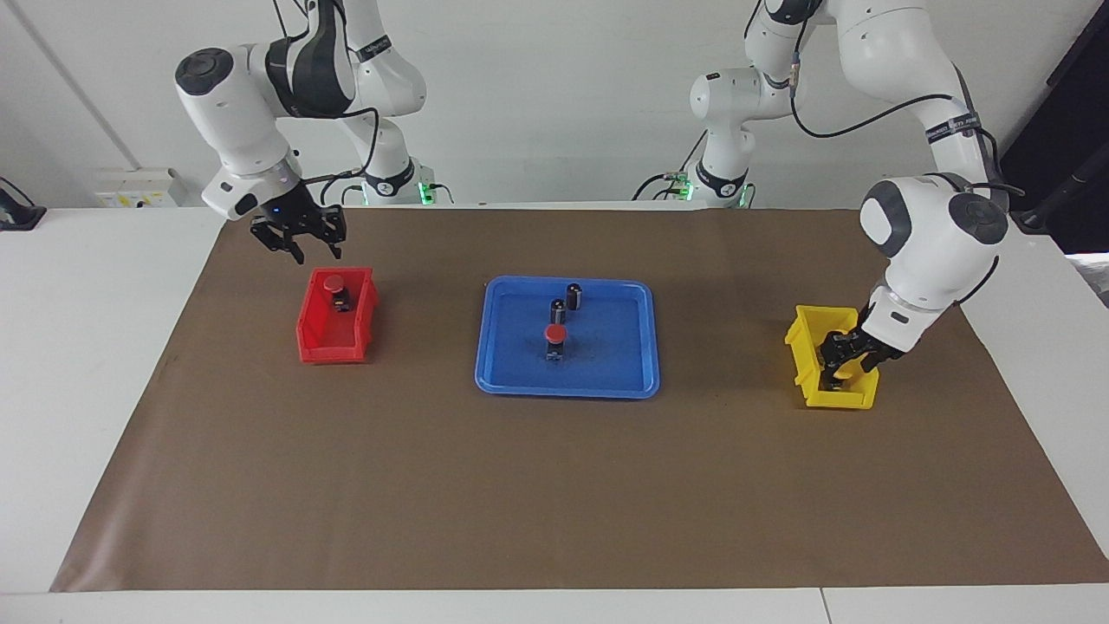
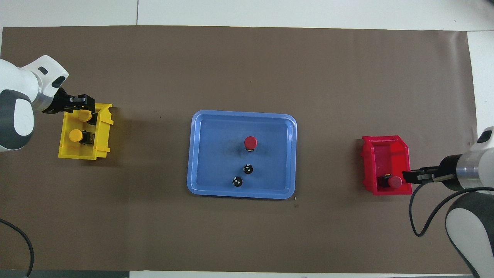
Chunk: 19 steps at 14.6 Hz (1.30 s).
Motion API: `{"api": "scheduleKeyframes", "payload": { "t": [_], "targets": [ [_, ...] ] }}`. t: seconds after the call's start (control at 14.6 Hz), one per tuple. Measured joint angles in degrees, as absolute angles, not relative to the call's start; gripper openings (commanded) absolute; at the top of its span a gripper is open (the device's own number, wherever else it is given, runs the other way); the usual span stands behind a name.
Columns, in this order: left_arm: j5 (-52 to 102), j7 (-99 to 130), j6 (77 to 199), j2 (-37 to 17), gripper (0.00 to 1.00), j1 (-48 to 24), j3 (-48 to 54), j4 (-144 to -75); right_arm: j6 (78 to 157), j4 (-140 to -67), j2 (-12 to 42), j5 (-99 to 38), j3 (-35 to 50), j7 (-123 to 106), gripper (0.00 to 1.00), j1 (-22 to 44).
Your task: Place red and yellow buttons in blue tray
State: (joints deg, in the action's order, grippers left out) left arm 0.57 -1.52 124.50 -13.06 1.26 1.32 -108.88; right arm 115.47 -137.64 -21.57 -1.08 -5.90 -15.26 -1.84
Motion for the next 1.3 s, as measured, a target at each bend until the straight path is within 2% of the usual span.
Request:
{"api": "scheduleKeyframes", "payload": {
  "t": [0.21, 0.62, 0.75, 0.96, 1.17, 1.3],
  "targets": [
    [0.57, -1.64, 124.53, -13.22, 0.64, 1.49, 1.29, -109.27, 119.00, -140.15, -20.71, -1.07, -5.82, -16.50, 0.65, -3.89],
    [0.57, -1.69, 124.53, -13.22, 0.60, 1.50, 1.33, -110.34, 124.32, -141.33, -15.24, -1.08, -4.92, -16.48, 0.64, -1.61],
    [0.57, -1.69, 124.53, -13.22, 0.53, 1.51, 1.33, -110.47, 124.98, -141.58, -14.55, -1.08, -4.92, -16.33, 0.64, -1.21],
    [0.57, -1.69, 124.54, -13.22, 0.51, 1.54, 1.33, -110.49, 125.55, -142.72, -14.41, -1.08, -5.02, -16.33, 0.63, -1.19],
    [0.57, -1.69, 124.56, -13.22, 0.41, 1.58, 1.33, -110.49, 126.95, -143.53, -14.41, -1.08, -4.94, -16.33, 0.62, -0.97],
    [0.57, -1.70, 124.57, -13.22, 0.19, 1.64, 1.33, -110.49, 127.13, -144.13, -14.41, -1.08, -4.91, -16.33, 0.61, -0.81]
  ]
}}
